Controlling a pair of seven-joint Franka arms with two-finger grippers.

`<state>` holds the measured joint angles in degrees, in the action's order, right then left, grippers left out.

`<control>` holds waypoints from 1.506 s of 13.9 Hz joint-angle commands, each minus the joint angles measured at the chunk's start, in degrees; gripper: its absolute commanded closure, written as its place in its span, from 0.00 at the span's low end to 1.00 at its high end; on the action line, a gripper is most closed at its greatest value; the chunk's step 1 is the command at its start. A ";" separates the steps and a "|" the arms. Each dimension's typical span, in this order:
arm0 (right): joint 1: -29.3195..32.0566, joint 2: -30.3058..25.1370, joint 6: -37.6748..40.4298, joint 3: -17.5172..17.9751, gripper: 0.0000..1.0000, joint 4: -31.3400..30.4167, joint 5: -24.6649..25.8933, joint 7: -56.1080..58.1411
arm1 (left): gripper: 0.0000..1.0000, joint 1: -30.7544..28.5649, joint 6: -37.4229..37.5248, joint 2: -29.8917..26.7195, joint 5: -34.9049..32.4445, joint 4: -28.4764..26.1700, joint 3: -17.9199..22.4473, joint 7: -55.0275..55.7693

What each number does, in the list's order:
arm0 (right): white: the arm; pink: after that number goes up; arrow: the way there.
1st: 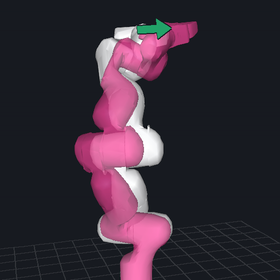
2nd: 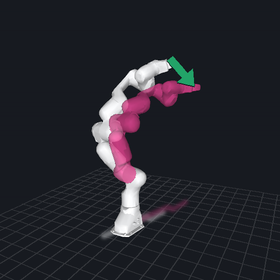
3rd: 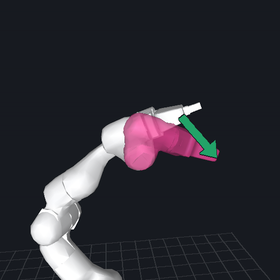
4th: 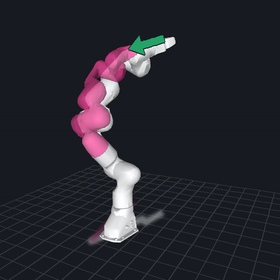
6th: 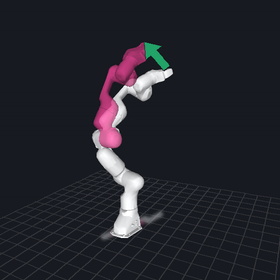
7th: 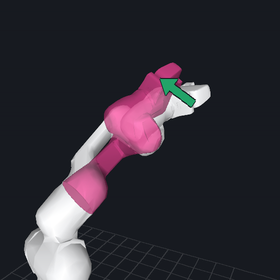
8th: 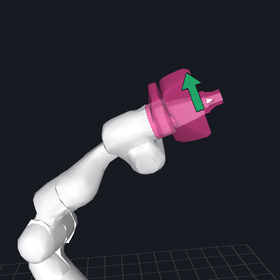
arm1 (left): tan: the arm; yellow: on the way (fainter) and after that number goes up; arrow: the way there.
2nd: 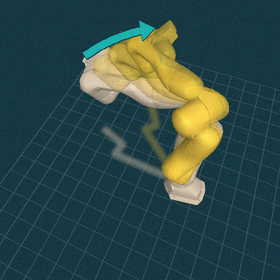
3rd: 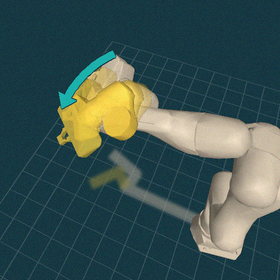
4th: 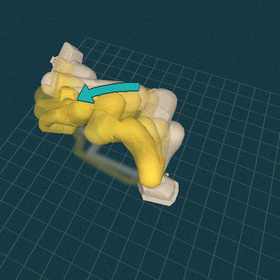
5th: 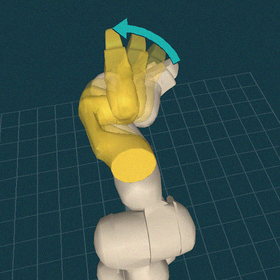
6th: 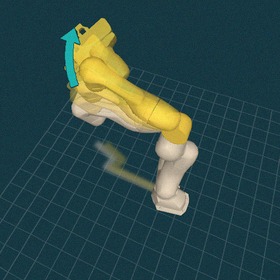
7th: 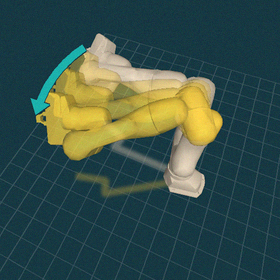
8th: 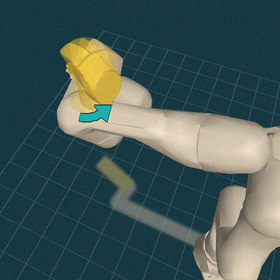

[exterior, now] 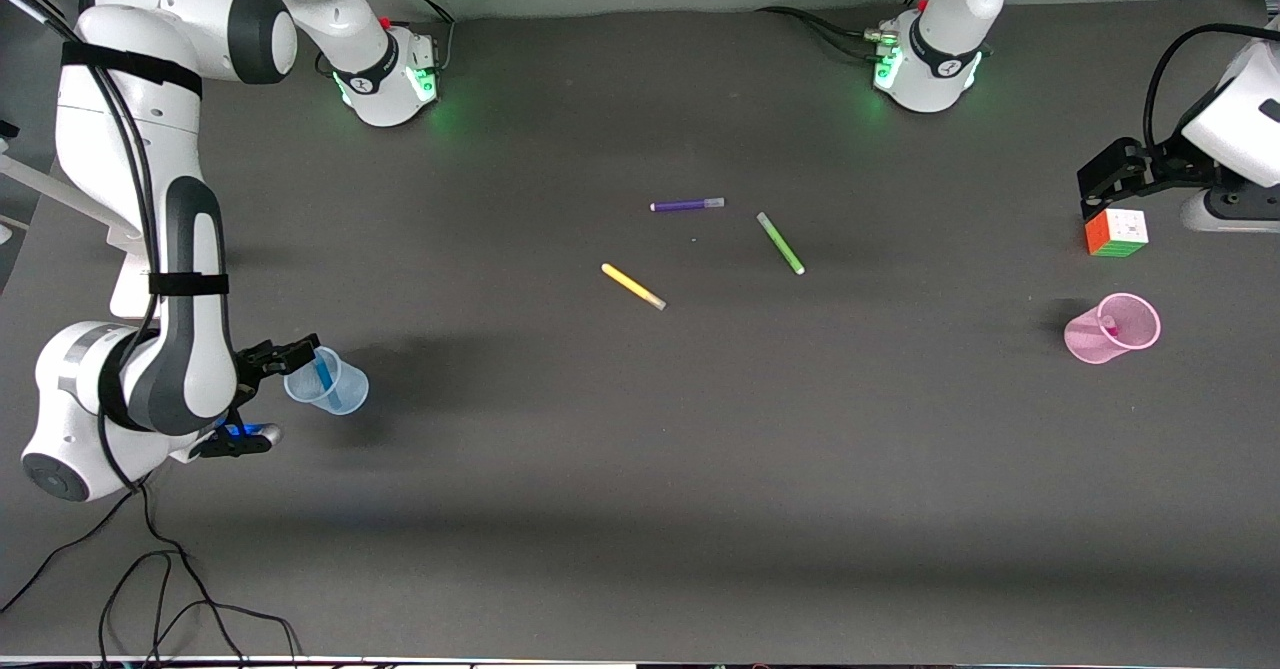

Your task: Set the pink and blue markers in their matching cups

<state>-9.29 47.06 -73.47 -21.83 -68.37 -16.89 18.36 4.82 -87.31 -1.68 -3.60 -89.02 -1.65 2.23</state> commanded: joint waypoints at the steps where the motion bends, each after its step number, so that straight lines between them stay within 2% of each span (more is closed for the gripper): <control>1: 0.24 -5.03 1.14 0.12 0.00 0.52 -1.13 0.97 | 0.01 1.59 1.71 1.33 -0.18 2.10 0.86 1.28; 4: -0.73 -10.39 0.53 -0.23 0.00 -0.17 -0.43 -0.08 | 0.01 1.25 1.71 1.25 -0.09 2.27 0.77 0.85; 6: -2.83 -15.04 -1.75 -0.58 0.00 -2.36 2.19 -4.36 | 0.01 1.33 1.71 1.24 0.08 2.36 0.77 0.85; 9: -5.82 -24.88 -9.29 -0.76 0.00 -11.05 6.94 -11.65 | 0.01 1.51 1.71 1.25 -0.01 2.36 0.77 0.93; 12: -10.39 -35.86 -18.70 -0.59 0.00 -21.33 14.14 -18.61 | 0.01 1.59 2.41 1.24 0.08 3.42 0.59 0.85; 18: -10.41 -43.17 -23.02 -0.59 0.00 -25.92 15.56 -21.60 | 0.01 1.95 4.60 1.16 0.08 4.65 0.07 0.85; 19: -8.92 -44.67 -23.90 0.28 0.00 -27.50 16.35 -21.87 | 0.01 2.03 5.31 1.16 0.08 4.91 0.07 0.85; 21: 1.06 -45.91 -24.00 9.12 0.00 -27.69 16.45 -21.62 | 0.01 2.12 5.66 1.16 0.08 4.91 0.07 0.76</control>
<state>-15.46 4.76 -95.75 -19.65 -92.89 -2.02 -1.75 6.15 -83.50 -1.12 -3.49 -85.99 -1.85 2.24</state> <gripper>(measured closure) 0.000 0.004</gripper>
